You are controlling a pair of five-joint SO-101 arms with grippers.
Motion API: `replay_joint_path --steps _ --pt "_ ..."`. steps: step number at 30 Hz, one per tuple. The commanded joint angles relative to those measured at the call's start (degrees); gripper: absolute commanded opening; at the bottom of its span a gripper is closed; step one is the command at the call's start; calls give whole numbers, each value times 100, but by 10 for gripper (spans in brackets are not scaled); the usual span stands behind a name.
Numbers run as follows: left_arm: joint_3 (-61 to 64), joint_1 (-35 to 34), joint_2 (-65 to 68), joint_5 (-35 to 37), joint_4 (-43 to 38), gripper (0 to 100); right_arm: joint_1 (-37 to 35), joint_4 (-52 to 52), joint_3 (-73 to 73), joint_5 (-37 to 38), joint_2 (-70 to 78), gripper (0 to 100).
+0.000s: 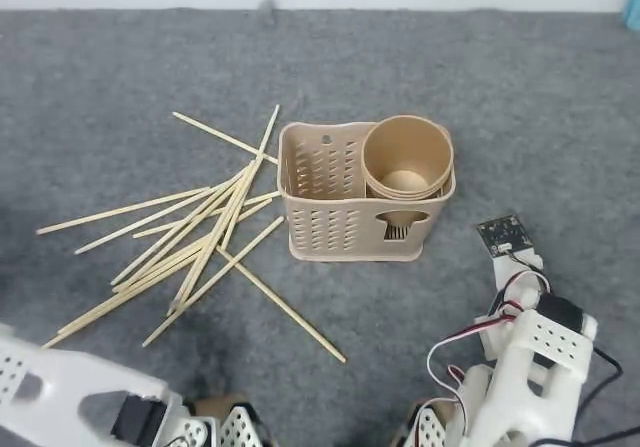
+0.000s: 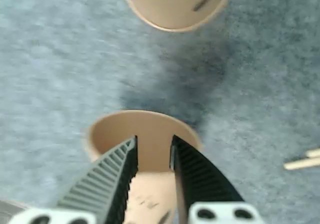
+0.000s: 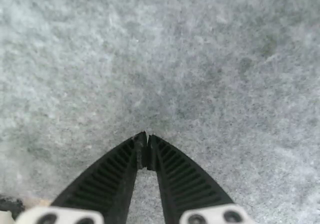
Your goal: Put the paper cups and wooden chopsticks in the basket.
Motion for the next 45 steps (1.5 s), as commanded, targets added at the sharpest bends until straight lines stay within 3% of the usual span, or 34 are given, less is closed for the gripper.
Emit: replay_joint_path --steps 1,9,18,29,38,45 --pt "-875 -123 -141 -26 97 104 75 4 -35 9 -163 9" --pt "-1798 -589 -141 897 185 103 75 4 -35 9 -163 9" --pt "-1508 -1459 -88 1020 193 16 75 4 -35 9 -163 9" --pt "391 -2611 -70 -176 167 13 75 4 -35 9 -163 9" --pt "3134 -2198 -88 -158 -1363 13 75 4 -35 9 -163 9" --pt "4189 -1530 -132 501 -2110 13 75 4 -35 9 -163 9"
